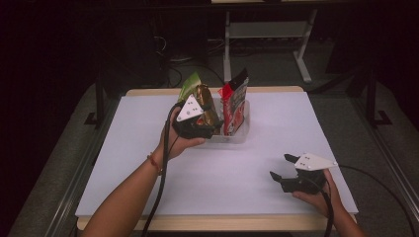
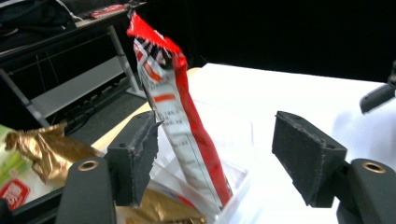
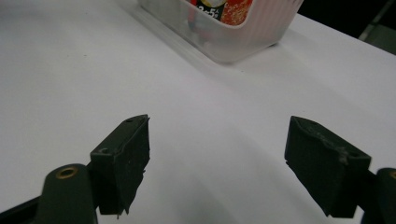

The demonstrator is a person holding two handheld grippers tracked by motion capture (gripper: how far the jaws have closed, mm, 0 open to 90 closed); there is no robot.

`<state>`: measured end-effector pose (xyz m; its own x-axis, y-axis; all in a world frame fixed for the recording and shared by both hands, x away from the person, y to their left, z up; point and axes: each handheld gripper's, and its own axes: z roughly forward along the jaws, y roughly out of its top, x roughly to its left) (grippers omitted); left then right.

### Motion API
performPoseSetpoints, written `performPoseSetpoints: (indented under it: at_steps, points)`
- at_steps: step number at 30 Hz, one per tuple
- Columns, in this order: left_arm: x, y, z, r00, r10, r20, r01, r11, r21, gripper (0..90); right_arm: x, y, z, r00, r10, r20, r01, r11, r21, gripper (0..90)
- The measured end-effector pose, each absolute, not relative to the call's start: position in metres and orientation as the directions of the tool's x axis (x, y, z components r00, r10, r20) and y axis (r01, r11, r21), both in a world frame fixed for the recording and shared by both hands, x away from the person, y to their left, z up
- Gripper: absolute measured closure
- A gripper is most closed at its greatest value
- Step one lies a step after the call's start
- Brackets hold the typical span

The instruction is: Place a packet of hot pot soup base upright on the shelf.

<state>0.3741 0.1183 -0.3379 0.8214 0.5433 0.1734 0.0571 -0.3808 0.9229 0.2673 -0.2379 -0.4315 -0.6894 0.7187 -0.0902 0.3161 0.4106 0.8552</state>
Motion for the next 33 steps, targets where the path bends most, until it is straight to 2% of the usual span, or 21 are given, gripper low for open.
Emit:
performPoseSetpoints:
  at_steps: [19, 33]
  points:
    - [0.35, 0.157, -0.368, 0.828, 0.52, 0.21, 0.077, -0.477, 0.876, 26.3, 0.267, -0.241, -0.427, -0.668, 0.735, -0.114, 0.298, 0.405, 0.865, 21.3]
    - [0.337, 0.195, -0.386, 0.797, 0.557, 0.235, 0.107, -0.512, 0.852, 26.2, 0.269, -0.24, -0.425, -0.663, 0.738, -0.122, 0.284, 0.399, 0.872, 21.4]
